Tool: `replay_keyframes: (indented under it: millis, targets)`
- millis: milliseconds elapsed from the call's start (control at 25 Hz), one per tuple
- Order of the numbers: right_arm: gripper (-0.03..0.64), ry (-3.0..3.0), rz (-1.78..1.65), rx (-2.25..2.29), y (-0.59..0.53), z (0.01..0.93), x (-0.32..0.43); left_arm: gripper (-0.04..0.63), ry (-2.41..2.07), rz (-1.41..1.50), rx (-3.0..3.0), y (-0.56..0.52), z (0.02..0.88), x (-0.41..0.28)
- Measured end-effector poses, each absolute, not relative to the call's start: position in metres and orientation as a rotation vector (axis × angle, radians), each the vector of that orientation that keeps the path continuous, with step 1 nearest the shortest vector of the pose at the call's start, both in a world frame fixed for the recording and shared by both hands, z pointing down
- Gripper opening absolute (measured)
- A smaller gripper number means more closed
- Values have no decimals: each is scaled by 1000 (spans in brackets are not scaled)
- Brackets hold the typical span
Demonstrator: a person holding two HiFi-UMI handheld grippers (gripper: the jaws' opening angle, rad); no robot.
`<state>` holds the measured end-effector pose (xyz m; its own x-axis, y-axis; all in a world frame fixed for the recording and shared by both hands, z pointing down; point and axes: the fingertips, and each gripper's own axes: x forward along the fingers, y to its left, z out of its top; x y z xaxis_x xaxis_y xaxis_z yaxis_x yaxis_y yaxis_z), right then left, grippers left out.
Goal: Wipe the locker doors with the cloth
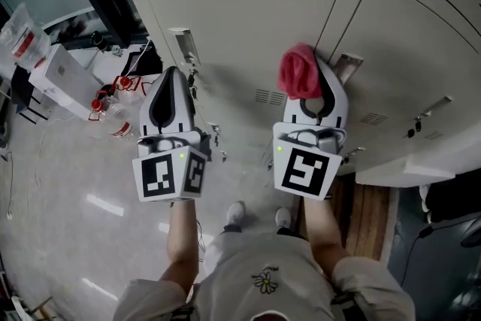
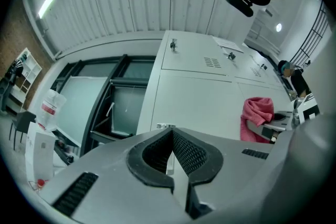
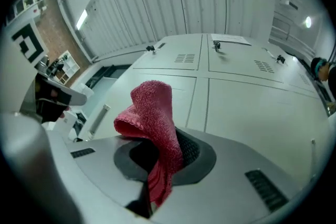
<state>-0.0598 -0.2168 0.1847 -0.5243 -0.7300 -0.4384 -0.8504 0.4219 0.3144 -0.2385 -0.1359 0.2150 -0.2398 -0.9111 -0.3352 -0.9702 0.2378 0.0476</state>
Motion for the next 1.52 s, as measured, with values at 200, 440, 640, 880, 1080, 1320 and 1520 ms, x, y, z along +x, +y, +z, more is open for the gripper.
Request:
replay_keyframes:
  millis: [200,440,640,880,1080,1320,1520]
  targets:
    - [31,2560,637,-1138,-188,211,-124,17,2314,342,-1745,-124,226,-260]
    - [31,2740,726,-1055,-181,261,-191,17,2321,313,-1722,-104,233,-288]
    - [31,2763,745,-1051,-184,276,-223,15,2360,301,-1705,-92,246,-313]
    - [31,2770,727,-1061,-184,286,-243,16,2388,272,-1705,-85,258,-328]
    - [31,2763,758,-1098,-190,289,-245,17,2371,252,-1726,-87,259,-331]
    - [31,2759,769,-1150,-192,292,-238,16,2366,261,-1751,-94,263,-332]
    - [31,2735,786,-1205,-198,290,-216,17,2342,285,-1781,-106,262,-321]
